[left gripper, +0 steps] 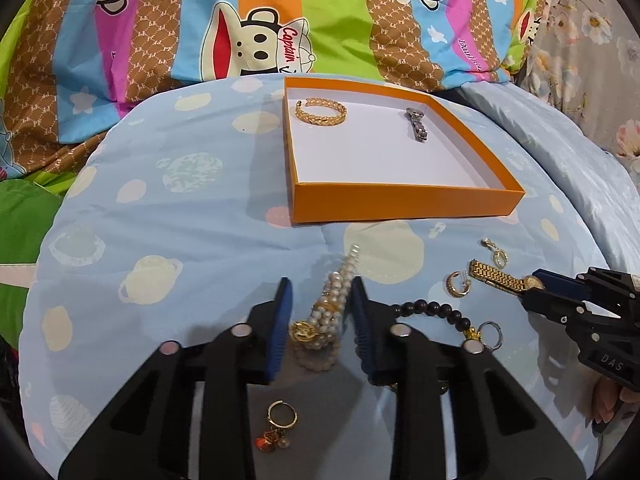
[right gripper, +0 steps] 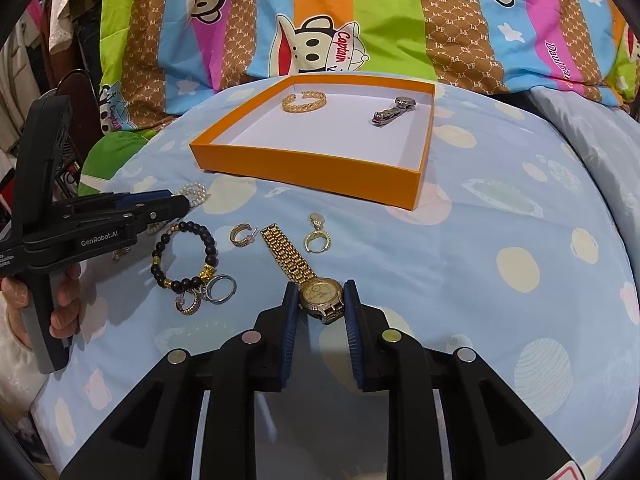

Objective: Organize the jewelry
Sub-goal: 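Grasp the pearl bracelet with the left tool while the right tool grasps the gold watch, then place the pearl bracelet in the box with the left tool while the right tool places the gold watch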

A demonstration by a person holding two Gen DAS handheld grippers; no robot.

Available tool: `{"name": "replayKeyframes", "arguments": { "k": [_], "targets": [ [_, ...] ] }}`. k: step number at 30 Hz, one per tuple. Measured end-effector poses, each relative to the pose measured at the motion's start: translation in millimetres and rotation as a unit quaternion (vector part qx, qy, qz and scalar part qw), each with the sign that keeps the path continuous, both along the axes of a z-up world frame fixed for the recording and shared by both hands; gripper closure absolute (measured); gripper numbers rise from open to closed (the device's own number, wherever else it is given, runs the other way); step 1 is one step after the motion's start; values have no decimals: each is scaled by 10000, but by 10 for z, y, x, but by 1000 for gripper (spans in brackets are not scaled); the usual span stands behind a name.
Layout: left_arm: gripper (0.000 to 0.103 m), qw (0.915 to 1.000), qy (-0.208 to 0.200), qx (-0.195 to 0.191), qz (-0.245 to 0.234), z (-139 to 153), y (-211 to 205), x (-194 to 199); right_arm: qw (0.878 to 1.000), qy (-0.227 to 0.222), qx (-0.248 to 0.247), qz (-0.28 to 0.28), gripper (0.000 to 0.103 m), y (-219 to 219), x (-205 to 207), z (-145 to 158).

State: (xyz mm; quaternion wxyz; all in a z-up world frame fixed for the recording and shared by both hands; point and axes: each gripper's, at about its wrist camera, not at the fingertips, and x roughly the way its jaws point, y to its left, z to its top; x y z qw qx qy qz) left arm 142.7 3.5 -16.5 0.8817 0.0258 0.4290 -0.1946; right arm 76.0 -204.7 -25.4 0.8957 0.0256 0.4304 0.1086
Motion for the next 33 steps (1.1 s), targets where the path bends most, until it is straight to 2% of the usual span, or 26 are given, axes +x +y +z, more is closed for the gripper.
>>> {"name": "replayKeyframes", "arguments": {
  "k": [1,9,11,16,19,23,27,30,33],
  "targets": [
    [84,10000,0,-27,-26,4,0,-7,10000,-18,13,3,82,0,-8,8],
    [87,9997,-133,-213,-32,102,52,-144,9989,-373,262,-101,82,-28,-130,200],
    [91,9994,-212,-281,-20,168,79,-188,9981,-499,327,-168,82,-43,-175,276],
    [91,9979,-228,-605,-34,427,184,-289,9944,-802,600,-329,82,-135,-272,617],
    [91,9975,-385,-587,-77,642,193,-291,9939,-893,531,-373,82,-144,-215,856],
    [91,9961,-641,-568,-193,999,110,-97,9930,-1087,256,-387,82,-91,108,1173],
    [91,9950,-871,-460,-179,1224,-141,371,9892,-1332,315,-529,82,-88,629,1382],
    [91,9957,-831,-403,-46,1173,-278,693,9870,-1379,391,-730,82,-121,988,1338],
    [91,9978,-557,-330,112,922,-413,1054,9900,-987,425,-909,82,-177,1308,1022]
  ]
}}
